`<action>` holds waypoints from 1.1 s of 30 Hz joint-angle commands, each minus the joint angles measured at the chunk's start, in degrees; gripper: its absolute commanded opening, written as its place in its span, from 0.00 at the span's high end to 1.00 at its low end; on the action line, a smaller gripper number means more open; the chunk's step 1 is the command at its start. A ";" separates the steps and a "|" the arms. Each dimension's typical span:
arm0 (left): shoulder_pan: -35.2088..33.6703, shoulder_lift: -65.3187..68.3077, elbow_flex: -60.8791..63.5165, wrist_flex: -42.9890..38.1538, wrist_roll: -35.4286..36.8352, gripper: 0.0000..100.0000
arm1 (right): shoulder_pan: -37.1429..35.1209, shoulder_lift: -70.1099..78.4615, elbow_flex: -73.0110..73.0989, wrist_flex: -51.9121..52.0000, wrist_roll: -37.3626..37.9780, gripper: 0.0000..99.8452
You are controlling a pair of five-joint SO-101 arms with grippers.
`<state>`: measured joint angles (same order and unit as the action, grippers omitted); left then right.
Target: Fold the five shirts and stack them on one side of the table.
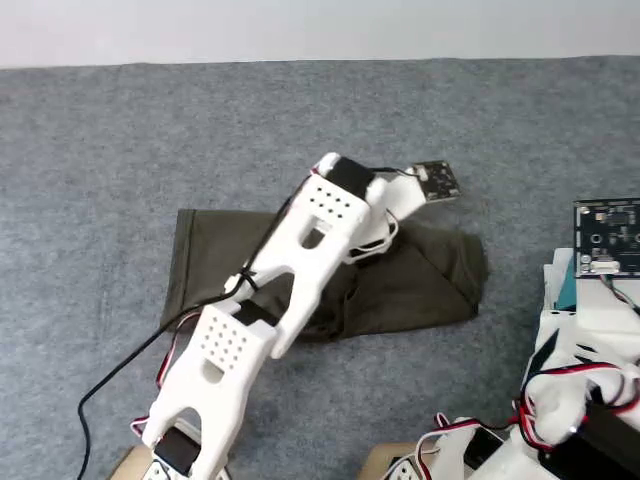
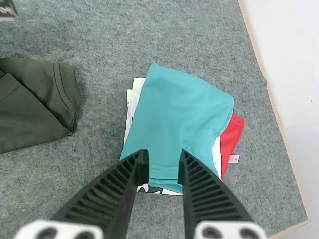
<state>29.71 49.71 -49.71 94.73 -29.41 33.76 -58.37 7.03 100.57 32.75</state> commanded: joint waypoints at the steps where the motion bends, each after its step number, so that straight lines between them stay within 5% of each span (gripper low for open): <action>1: -1.93 -1.67 -7.16 4.13 -0.35 0.87 | 0.57 -0.04 -0.26 2.24 -0.44 0.89; 8: -8.62 -4.31 -16.13 5.89 7.65 0.96 | 0.57 -0.04 -0.18 2.24 -0.53 0.89; 21: -22.68 -37.19 6.11 5.89 10.64 0.99 | -0.40 0.48 9.41 2.15 -0.79 0.89; 27: -33.23 -48.53 18.77 5.89 13.27 0.99 | -10.59 0.48 12.66 1.71 -0.97 0.89; 33: -40.18 -51.16 31.52 5.89 17.49 0.99 | -19.74 0.57 16.35 -3.38 -9.32 0.89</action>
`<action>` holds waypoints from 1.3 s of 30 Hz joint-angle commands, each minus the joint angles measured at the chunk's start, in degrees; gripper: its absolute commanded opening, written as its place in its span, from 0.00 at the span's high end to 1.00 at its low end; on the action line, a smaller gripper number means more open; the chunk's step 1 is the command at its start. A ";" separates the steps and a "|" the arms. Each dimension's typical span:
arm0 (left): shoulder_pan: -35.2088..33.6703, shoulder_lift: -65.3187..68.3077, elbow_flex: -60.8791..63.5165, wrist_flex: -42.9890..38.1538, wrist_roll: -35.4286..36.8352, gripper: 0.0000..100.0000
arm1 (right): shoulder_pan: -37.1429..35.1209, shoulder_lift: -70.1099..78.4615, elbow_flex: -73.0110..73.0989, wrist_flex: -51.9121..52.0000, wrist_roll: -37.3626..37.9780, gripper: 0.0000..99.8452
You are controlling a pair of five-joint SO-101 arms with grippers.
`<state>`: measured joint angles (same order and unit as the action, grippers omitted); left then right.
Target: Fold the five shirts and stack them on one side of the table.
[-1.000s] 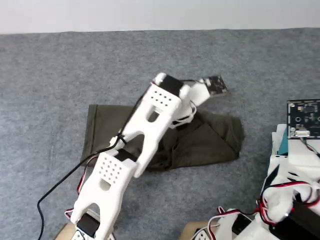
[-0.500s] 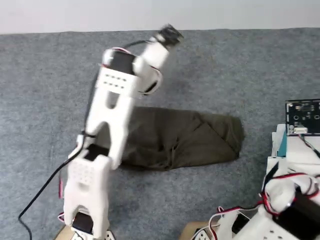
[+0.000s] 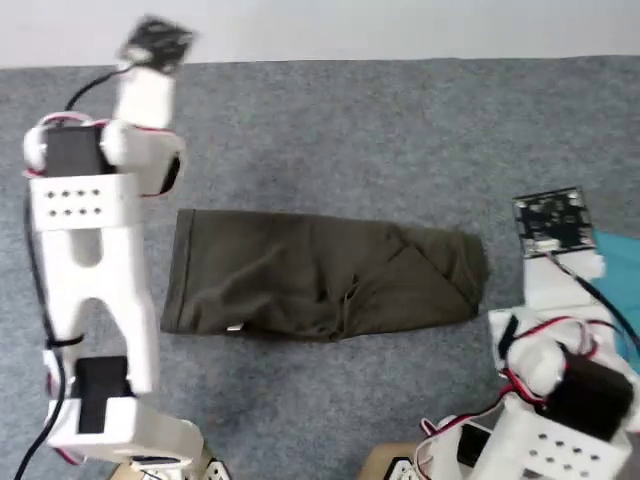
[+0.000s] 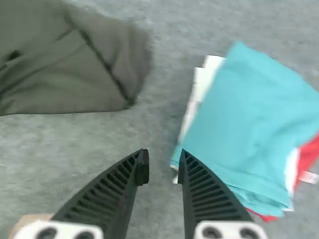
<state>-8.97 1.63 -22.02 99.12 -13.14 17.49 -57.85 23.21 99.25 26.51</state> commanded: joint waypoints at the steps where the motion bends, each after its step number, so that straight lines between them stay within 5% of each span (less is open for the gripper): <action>1: -1.49 -2.99 5.14 1.41 1.32 0.99 | -4.35 0.04 0.44 -2.33 -3.69 0.89; 15: -0.18 17.85 8.92 0.79 4.84 0.79 | -5.32 -0.48 2.81 0.13 -4.40 0.89; 27: -5.80 28.66 8.92 -3.16 -3.34 0.78 | -5.32 -0.48 2.81 0.04 -4.31 0.89; 39: -5.36 35.69 8.48 -8.44 -3.69 0.78 | -5.41 -0.48 2.73 -0.48 -4.31 0.89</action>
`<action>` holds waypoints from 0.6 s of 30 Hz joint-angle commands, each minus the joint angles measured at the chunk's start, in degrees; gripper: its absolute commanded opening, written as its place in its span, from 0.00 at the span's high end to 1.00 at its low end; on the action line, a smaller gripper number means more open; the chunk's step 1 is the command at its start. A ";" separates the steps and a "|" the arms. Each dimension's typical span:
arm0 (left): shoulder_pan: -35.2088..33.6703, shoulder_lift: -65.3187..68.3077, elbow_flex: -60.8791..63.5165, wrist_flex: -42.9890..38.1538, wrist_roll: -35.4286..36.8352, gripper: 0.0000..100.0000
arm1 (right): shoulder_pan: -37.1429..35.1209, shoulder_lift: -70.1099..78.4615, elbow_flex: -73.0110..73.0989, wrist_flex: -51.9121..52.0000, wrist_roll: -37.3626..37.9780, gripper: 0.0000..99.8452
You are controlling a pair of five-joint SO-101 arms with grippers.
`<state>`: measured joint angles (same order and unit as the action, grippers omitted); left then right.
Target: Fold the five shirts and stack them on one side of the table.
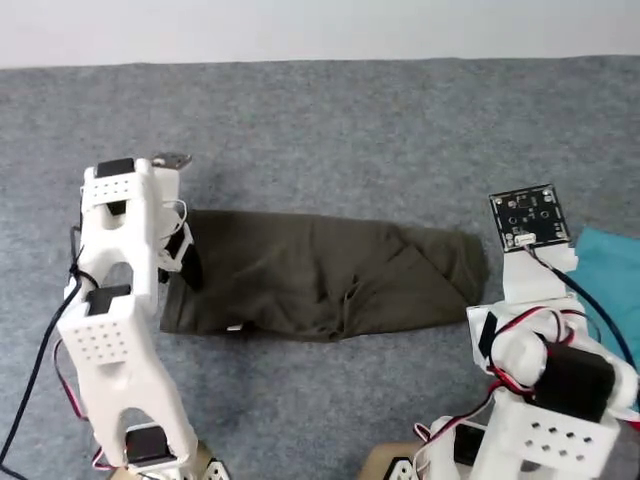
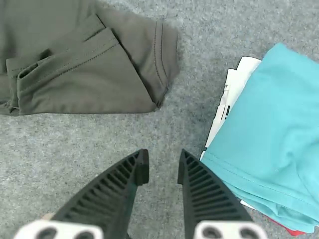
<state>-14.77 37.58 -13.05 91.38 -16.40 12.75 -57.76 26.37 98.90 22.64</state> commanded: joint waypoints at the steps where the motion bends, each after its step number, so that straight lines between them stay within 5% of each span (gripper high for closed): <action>1: 0.53 0.35 -1.45 -0.44 -0.35 0.79 | -0.66 -0.57 -0.44 -0.13 -0.44 0.89; 7: 3.08 4.13 -3.91 -0.26 0.79 0.79 | -0.66 -0.22 -0.53 -0.22 -0.53 0.89; 15: 4.92 13.10 -13.23 5.01 2.02 0.99 | -0.66 -0.57 -0.62 -0.22 -0.53 0.89; 18: 4.75 15.65 -17.10 8.09 1.05 0.99 | -0.66 -0.57 -0.62 -0.04 -0.53 0.89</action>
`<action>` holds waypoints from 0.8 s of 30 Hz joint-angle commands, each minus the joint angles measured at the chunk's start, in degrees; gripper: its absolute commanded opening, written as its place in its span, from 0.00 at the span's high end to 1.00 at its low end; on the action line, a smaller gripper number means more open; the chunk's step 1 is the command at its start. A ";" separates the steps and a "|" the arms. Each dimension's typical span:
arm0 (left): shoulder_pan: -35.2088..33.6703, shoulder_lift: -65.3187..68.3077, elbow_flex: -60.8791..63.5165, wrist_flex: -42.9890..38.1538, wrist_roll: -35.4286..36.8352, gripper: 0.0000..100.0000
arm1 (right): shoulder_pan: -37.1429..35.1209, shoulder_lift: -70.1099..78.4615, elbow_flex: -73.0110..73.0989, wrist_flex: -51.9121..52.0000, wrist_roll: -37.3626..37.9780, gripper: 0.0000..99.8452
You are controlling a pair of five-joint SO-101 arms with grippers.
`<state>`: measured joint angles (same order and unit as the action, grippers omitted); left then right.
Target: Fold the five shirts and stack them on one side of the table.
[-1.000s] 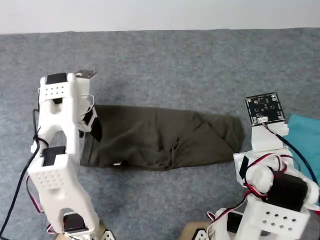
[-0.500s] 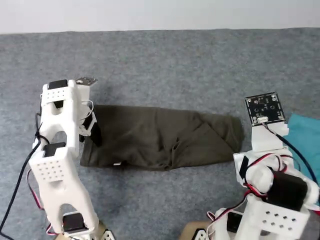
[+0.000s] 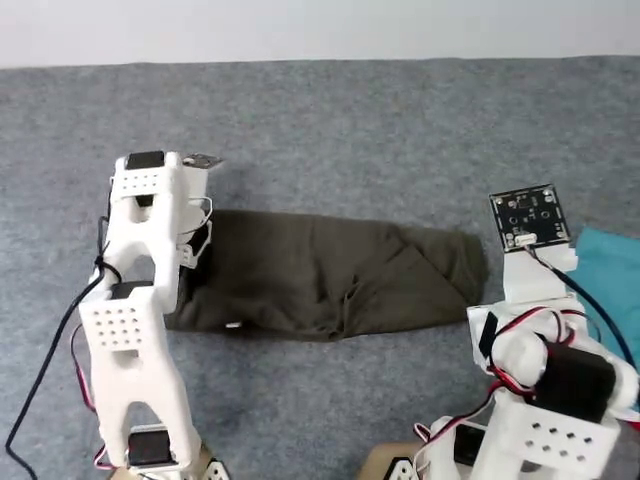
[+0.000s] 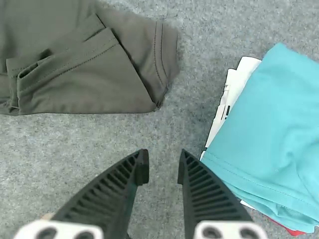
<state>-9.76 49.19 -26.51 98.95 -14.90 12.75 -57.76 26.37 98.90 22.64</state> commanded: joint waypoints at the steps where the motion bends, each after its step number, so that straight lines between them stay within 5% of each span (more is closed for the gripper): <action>1: -0.26 4.66 -4.44 1.14 -0.70 0.99 | -0.66 -0.57 -0.62 0.13 -0.53 0.89; 24: -22.95 -0.79 -9.01 1.49 -12.84 1.00 | -0.66 -0.66 -0.79 0.40 -0.53 0.90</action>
<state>-28.04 49.54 -32.84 100.00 -27.03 12.48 -57.76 26.37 98.90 22.64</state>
